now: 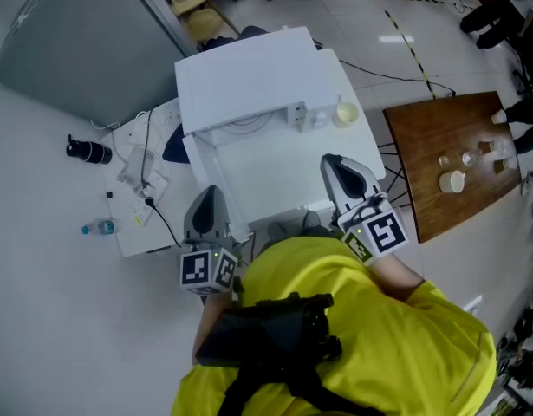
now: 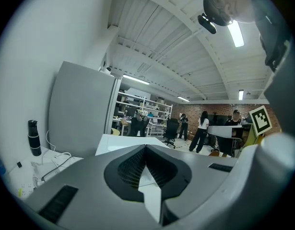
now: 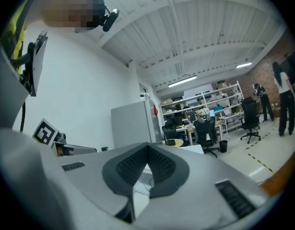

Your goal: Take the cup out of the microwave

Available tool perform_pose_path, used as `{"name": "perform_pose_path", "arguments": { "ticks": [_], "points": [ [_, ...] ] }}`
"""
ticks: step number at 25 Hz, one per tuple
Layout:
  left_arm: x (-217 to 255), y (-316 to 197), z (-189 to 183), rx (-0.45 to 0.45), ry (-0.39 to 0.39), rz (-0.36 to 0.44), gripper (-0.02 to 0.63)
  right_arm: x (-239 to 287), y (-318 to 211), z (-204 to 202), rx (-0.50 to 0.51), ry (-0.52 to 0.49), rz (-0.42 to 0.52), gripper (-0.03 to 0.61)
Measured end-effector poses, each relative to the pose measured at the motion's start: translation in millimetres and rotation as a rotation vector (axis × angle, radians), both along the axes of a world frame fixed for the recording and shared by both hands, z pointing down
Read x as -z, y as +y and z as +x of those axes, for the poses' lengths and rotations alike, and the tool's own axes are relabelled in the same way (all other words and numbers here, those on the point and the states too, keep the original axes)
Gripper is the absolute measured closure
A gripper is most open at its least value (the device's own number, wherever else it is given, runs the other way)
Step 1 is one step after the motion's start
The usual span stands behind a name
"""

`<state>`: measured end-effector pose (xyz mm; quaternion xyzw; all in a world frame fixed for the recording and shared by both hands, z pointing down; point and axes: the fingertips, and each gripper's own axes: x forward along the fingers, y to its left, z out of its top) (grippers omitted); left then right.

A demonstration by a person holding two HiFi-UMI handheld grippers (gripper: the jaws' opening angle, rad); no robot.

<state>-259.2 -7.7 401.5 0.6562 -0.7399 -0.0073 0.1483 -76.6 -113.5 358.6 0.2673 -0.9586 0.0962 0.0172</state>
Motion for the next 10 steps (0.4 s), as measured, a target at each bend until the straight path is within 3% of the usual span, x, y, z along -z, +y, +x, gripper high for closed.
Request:
{"name": "perform_pose_path", "arguments": {
  "ticks": [10],
  "points": [
    [-4, 10, -3, -0.026, 0.014, -0.026, 0.62, -5, 17, -12, 0.01, 0.024, -0.028, 0.575]
  ]
}}
